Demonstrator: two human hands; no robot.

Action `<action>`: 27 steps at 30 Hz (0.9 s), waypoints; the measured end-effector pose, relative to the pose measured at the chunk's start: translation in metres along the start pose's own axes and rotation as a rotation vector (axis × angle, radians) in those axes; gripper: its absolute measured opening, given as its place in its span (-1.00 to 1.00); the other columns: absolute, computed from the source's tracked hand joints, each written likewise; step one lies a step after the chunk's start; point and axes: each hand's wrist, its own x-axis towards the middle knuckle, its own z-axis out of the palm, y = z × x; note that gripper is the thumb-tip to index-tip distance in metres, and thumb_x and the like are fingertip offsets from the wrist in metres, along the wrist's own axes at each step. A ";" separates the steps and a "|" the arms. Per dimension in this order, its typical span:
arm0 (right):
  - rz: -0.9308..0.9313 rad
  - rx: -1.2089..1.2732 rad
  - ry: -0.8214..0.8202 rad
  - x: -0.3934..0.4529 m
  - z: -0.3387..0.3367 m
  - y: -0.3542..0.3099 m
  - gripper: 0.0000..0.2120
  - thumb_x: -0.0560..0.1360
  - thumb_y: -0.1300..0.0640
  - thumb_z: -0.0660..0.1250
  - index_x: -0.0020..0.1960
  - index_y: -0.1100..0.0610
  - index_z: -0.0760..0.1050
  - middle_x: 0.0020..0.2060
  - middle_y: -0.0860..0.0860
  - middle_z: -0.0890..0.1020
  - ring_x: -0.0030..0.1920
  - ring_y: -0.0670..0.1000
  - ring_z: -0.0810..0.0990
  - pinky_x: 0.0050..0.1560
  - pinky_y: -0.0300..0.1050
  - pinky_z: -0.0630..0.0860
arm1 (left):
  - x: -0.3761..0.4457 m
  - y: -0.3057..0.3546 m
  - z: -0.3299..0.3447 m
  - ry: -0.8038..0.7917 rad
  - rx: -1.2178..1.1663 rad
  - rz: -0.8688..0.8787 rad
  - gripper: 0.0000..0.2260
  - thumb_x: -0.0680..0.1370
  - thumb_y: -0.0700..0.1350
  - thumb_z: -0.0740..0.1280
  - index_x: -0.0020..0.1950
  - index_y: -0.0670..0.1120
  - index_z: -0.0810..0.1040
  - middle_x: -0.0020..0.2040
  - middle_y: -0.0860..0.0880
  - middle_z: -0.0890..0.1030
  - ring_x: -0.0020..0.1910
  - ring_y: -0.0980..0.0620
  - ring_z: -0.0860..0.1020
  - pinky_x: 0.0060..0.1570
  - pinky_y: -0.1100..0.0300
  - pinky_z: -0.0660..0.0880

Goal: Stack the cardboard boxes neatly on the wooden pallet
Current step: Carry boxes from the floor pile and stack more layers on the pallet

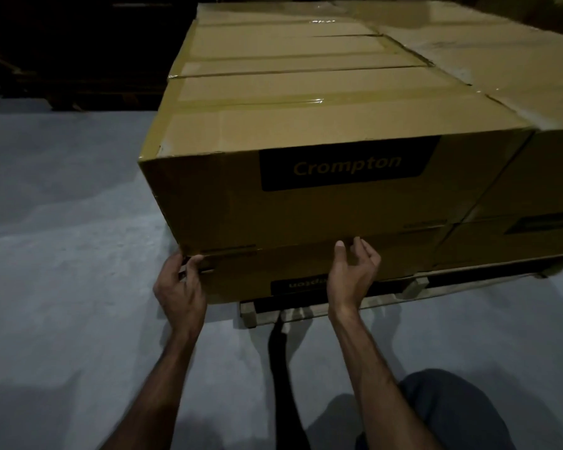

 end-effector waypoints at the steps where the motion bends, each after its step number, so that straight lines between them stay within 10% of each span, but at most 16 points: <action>1: 0.002 0.004 -0.001 0.001 0.000 0.000 -0.52 0.64 0.08 0.41 0.51 0.19 0.46 0.41 -0.04 0.37 0.35 0.00 0.50 0.13 -0.19 0.57 | 0.000 0.001 0.000 0.004 -0.008 -0.003 -0.78 0.66 0.00 0.33 0.20 -0.07 0.67 0.05 0.00 0.68 0.03 -0.02 0.66 0.02 -0.07 0.67; 18: -0.178 -0.319 -0.046 0.004 0.000 0.007 -0.51 0.64 0.04 0.41 0.46 0.29 0.47 0.41 0.01 0.30 0.24 -0.09 0.44 0.03 -0.36 0.51 | -0.003 -0.005 0.002 -0.001 0.028 0.004 -0.66 0.63 0.15 0.37 0.22 -0.08 0.64 0.05 -0.01 0.68 0.02 -0.01 0.65 -0.02 -0.18 0.67; 27: -0.131 -0.292 0.010 0.033 -0.013 0.012 0.04 0.40 -0.27 0.52 0.67 0.17 0.16 0.49 0.13 0.28 0.31 -0.05 0.33 0.33 -0.06 0.47 | 0.000 -0.004 0.005 0.011 0.004 -0.021 -0.51 0.50 0.35 0.43 0.21 0.01 0.62 0.11 0.05 0.67 0.10 0.03 0.65 0.03 -0.17 0.69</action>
